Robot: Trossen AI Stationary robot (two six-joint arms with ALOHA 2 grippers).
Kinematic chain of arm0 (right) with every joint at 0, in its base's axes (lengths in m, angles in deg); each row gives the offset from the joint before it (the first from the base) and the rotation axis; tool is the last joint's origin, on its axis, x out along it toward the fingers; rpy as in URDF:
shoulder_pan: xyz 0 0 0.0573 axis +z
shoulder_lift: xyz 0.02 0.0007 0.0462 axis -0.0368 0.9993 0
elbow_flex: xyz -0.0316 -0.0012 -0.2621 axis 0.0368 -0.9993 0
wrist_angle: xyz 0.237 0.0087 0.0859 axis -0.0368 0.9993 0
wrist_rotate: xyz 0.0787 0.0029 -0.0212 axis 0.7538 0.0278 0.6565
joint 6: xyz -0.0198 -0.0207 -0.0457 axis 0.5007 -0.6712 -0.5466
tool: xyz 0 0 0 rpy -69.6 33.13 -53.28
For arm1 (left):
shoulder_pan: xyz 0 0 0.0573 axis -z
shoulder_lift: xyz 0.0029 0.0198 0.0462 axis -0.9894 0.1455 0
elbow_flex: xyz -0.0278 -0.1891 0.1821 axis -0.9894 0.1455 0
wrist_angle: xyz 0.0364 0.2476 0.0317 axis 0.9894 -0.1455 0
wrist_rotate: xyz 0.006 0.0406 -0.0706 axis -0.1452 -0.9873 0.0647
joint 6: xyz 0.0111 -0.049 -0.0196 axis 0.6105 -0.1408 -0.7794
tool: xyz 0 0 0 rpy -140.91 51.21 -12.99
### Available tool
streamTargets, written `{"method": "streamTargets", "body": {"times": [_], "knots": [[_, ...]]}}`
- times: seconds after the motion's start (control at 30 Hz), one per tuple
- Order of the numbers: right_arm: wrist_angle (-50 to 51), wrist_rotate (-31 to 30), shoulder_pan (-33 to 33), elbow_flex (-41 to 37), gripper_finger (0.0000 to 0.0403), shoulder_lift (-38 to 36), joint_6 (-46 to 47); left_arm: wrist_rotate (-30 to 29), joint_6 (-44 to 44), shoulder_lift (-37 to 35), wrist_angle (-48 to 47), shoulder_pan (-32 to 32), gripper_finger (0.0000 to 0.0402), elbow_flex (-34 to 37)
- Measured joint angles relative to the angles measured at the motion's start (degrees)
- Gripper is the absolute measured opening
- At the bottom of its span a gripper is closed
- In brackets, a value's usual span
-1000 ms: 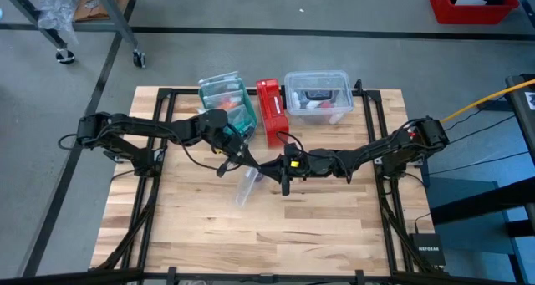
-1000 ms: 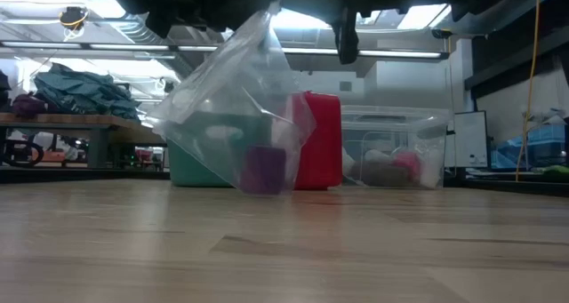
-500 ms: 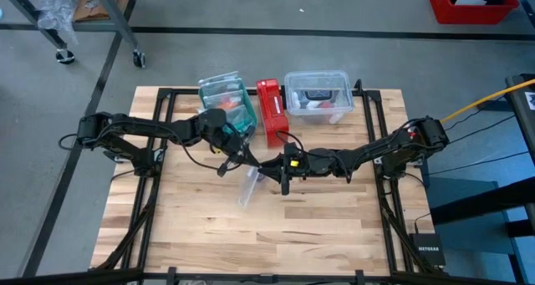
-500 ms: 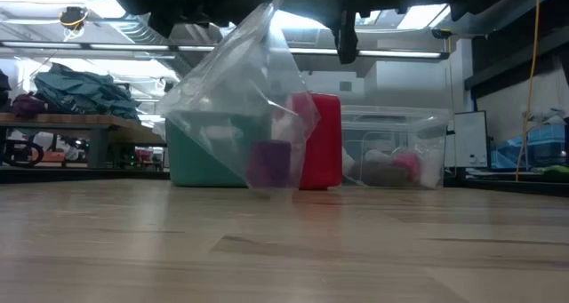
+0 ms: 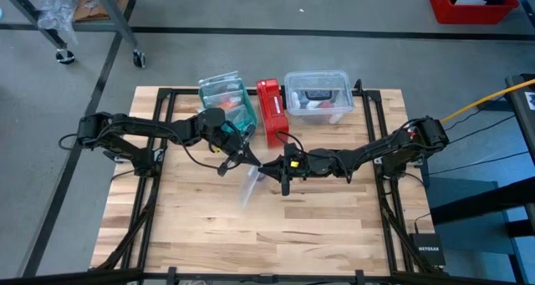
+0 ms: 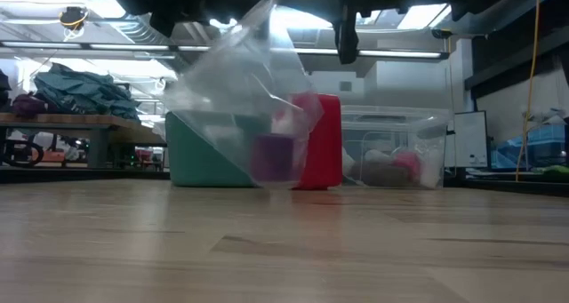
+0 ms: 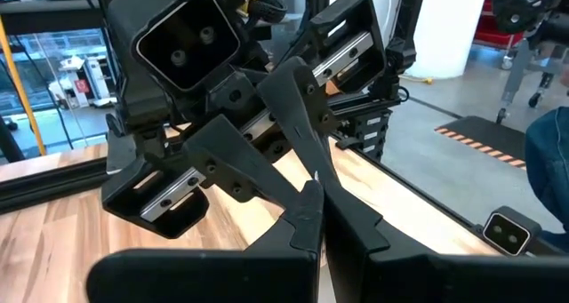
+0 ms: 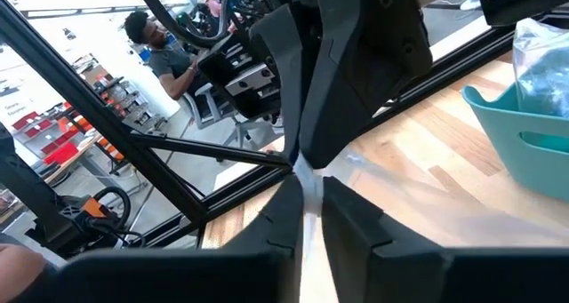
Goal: Roll bandage
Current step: Close the transparent zip bag
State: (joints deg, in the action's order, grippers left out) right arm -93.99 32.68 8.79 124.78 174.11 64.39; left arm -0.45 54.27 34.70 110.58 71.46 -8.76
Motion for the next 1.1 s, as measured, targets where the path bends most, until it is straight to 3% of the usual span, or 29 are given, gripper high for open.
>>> {"method": "streamTargets", "body": {"times": [0.13, 0.43, 0.63, 1.1], "knots": [[0.5, 0.0, 0.0, 0.0, 0.0017, 0.0, 0.0, -0.2, 0.0, 0.0, -0.2, 0.0, 0.0, 0.0], [1.0, -0.1, 0.0, 0.0, 0.004, -0.1, 2.6, -2.5, -0.5, 0.0, 2.8, 0.0, 0.0, 0.1], [1.3, -0.1, 0.0, 0.0, 0.0023, -0.1, 2.6, -3.6, -0.5, 0.0, 3.2, 0.0, 0.0, 0.1], [1.2, -0.5, 0.0, 0.0, 0.0024, -0.1, 2.6, -5.5, -0.7, 0.0, 5.2, 0.0, 0.0, 0.1]]}}
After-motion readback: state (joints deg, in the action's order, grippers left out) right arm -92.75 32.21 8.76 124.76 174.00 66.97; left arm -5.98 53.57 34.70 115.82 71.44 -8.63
